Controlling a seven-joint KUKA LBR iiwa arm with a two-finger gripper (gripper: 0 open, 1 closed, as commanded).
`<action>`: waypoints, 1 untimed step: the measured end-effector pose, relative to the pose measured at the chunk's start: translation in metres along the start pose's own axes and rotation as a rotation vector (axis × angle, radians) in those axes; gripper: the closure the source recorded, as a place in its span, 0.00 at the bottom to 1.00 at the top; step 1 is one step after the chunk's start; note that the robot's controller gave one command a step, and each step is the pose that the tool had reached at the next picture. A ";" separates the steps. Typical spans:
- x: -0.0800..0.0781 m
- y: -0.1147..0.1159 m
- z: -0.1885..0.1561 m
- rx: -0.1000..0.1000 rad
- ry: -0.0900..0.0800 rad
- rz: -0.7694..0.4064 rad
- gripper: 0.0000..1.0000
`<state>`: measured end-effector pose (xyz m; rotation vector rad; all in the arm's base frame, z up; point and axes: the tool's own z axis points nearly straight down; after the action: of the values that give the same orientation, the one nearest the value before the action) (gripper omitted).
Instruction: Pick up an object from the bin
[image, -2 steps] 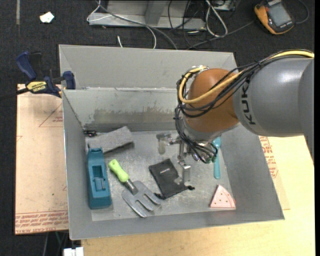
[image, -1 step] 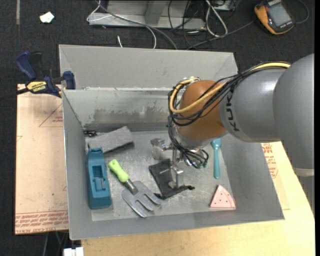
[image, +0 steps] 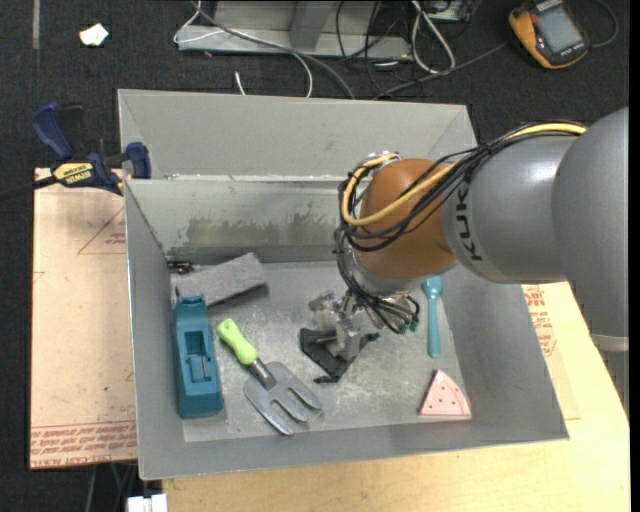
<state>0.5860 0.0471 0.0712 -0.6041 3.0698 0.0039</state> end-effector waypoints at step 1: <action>0.000 0.000 0.000 0.000 -0.002 -0.012 1.00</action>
Offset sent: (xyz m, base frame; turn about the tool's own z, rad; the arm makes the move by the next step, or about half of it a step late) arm -0.0001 0.0001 0.0644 -0.0086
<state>0.5857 0.0471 0.0712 -0.6214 3.0647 0.0040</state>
